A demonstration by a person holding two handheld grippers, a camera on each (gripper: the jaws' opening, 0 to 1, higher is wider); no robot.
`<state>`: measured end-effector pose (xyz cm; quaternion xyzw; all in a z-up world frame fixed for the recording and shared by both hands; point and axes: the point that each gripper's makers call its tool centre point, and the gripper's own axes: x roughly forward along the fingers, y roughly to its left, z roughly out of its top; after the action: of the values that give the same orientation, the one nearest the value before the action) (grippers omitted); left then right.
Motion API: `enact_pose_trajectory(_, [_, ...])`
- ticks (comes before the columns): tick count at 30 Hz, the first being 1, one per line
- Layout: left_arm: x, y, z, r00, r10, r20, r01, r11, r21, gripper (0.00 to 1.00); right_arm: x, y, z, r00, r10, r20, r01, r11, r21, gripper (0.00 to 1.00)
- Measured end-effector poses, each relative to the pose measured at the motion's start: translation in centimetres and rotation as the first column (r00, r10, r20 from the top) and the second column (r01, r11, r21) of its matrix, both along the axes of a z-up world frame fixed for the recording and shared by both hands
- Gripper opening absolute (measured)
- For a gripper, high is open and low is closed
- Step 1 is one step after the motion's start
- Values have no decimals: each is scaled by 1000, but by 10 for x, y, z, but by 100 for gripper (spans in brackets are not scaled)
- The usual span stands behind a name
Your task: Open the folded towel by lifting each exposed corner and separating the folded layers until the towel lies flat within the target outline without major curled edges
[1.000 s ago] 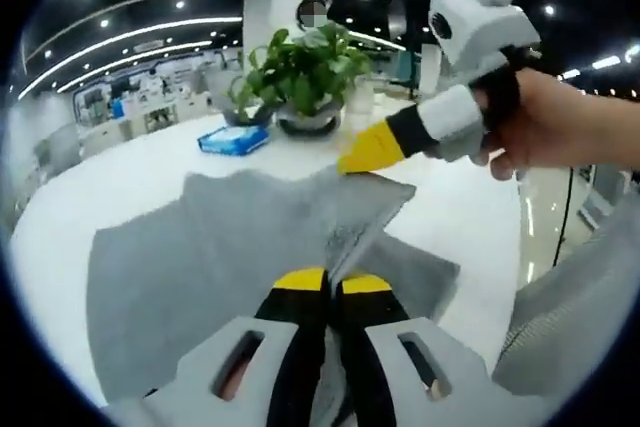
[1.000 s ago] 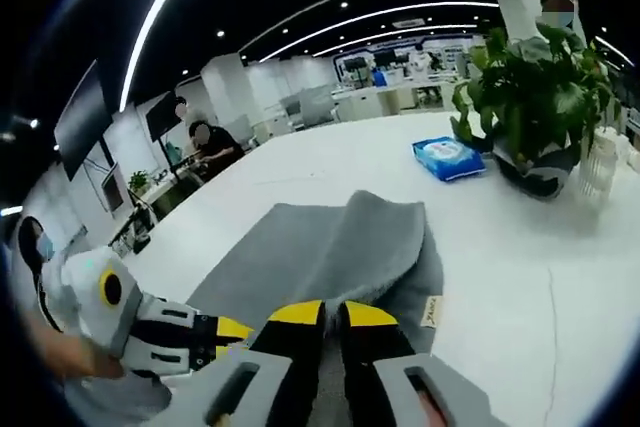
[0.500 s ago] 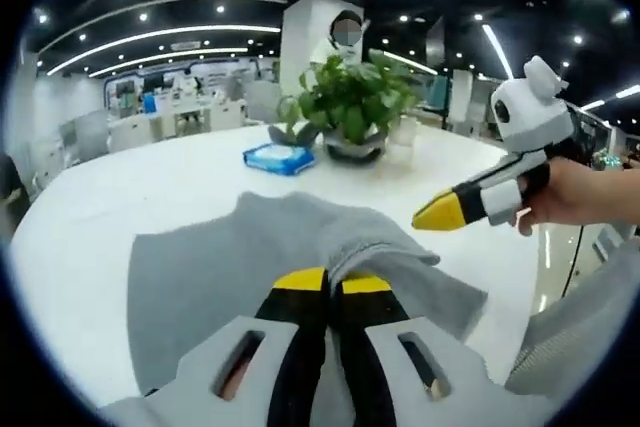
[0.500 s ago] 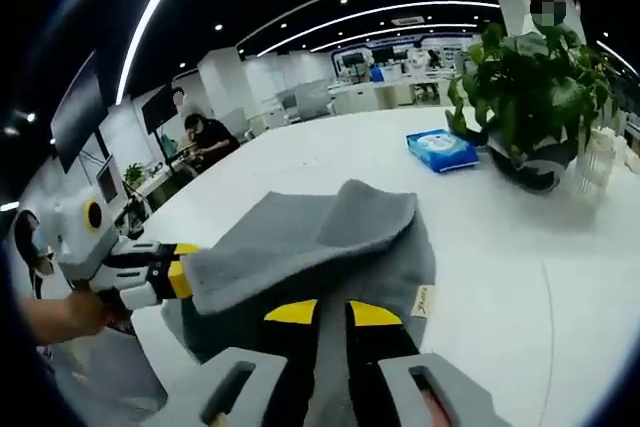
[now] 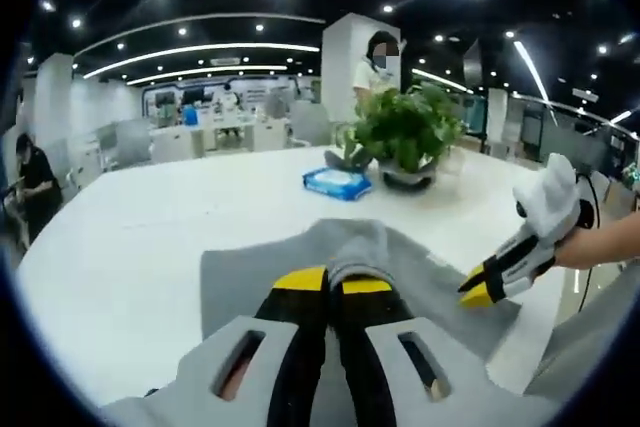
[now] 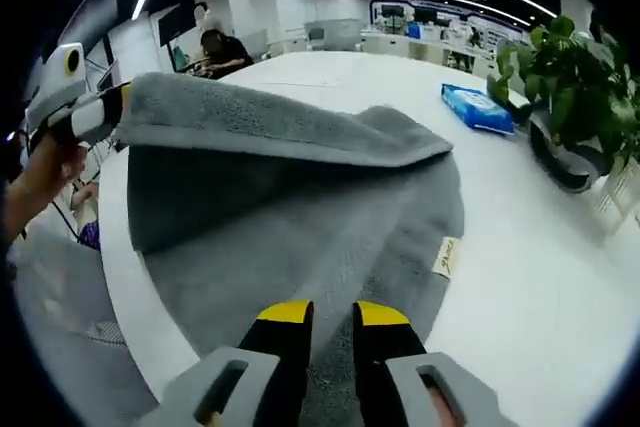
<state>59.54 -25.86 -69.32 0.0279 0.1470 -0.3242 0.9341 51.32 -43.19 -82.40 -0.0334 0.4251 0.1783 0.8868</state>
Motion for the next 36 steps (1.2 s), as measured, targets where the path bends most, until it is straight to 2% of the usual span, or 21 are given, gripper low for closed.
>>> enact_pose_trajectory(6, [12, 42, -2, 996, 87, 2, -87, 996, 17, 2, -3, 0, -13, 999, 44, -28, -46, 996, -70, 14])
enact_pose_trajectory(11, [19, 73, -5, 988, 154, -11, -154, 988, 15, 2, -1, 0, -12, 998, 60, -25, -62, 994, -88, 13])
enact_pose_trajectory(13, [20, 82, -9, 985, 171, -13, -171, 985, 34, 2, 0, -3, -13, 997, 69, -24, -71, 990, -124, 10])
enact_pose_trajectory(21, [18, 108, -15, 975, 222, -13, -220, 972, 82, 2, 0, -2, -14, 994, 81, -77, -91, 986, -141, 10])
enact_pose_trajectory(29, [17, 144, -27, 956, 291, -33, -285, 950, 128, 2, 0, -3, -13, 992, 97, -77, -107, 984, -142, 8])
enact_pose_trajectory(36, [15, 179, -48, 932, 354, -78, -339, 928, 156, 2, 0, -3, -14, 994, 94, -62, -103, 983, -155, 6])
